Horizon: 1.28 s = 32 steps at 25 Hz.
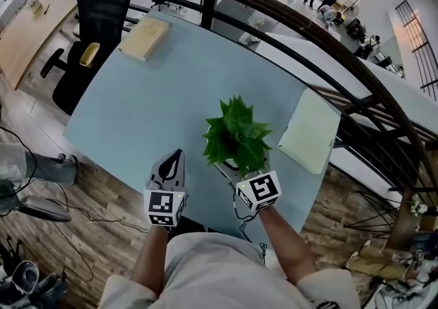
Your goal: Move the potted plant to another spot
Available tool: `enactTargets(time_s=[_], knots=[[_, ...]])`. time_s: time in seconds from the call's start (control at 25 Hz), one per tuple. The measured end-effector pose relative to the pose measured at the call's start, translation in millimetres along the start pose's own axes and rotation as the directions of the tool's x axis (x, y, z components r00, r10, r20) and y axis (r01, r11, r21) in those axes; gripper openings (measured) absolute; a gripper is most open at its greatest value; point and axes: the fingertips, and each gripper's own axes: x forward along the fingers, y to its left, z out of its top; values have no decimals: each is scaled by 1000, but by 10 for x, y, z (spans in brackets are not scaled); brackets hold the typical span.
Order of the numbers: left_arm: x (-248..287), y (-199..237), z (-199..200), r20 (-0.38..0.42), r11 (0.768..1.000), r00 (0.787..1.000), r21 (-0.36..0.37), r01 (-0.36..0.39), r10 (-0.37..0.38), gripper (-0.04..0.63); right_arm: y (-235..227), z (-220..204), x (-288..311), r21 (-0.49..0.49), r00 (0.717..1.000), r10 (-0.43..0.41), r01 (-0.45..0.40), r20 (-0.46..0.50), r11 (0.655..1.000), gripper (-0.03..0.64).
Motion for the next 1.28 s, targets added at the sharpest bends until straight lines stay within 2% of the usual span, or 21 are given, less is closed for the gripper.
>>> enactTargets(time_s=[0.16, 0.36, 0.72, 1.12, 1.28], knots=[[131, 473, -60, -27, 1000, 1000, -17, 9, -9, 11, 81, -61, 522, 17, 1000, -4, 4, -26, 1000, 491], [129, 417, -152, -54, 1000, 998, -21, 23, -24, 11, 49, -121, 523, 25, 999, -8, 9, -42, 1000, 492], [301, 702, -283, -96, 999, 994, -12, 52, -53, 11, 27, -288, 922, 43, 998, -19, 22, -65, 999, 491], [555, 1361, -546, -193, 996, 977, -18, 90, -91, 11, 47, -610, 1881, 79, 990, -39, 50, -133, 996, 491], [631, 1467, -695, -225, 994, 968, -38, 101, -107, 11, 25, -813, 2197, 83, 984, -40, 55, -172, 995, 491]])
